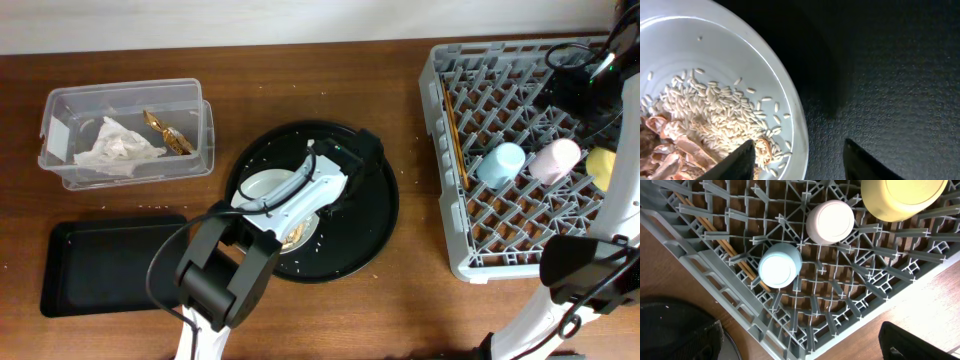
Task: Sort waste into correct bins and load items into the dishwasher rack
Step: 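Reach the left gripper to the white plate and grasp its rim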
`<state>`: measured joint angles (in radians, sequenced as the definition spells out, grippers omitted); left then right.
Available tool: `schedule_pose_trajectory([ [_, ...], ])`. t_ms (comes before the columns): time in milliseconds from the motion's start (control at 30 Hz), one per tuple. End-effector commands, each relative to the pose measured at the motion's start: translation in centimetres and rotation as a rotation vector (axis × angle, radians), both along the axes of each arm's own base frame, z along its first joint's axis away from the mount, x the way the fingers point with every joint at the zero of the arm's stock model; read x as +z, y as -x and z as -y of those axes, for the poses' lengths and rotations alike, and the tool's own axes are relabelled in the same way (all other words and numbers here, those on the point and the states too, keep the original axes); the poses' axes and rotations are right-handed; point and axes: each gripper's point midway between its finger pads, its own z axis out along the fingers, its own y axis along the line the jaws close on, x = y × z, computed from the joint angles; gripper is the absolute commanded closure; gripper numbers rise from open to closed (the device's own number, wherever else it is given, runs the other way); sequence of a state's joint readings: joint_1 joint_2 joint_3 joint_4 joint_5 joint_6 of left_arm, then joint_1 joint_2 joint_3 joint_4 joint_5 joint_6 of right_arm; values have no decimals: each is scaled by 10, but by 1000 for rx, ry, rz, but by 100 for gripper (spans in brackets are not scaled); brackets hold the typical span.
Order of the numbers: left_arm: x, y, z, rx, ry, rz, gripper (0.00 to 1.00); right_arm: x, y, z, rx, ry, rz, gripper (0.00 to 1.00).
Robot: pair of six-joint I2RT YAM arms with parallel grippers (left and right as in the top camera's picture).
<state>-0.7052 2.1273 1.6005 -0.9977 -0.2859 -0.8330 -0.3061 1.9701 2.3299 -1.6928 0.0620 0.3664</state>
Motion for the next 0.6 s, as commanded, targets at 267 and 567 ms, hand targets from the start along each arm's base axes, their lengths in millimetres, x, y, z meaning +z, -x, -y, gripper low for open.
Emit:
schedule_pose_trajectory([
  [267,-20,-2,-7,19,-29,32,57,5,2,-2,-3,3,9,2],
  [567,-24,5,-6,6,-41,19,69,5,2,-2,-3,3,9,2],
])
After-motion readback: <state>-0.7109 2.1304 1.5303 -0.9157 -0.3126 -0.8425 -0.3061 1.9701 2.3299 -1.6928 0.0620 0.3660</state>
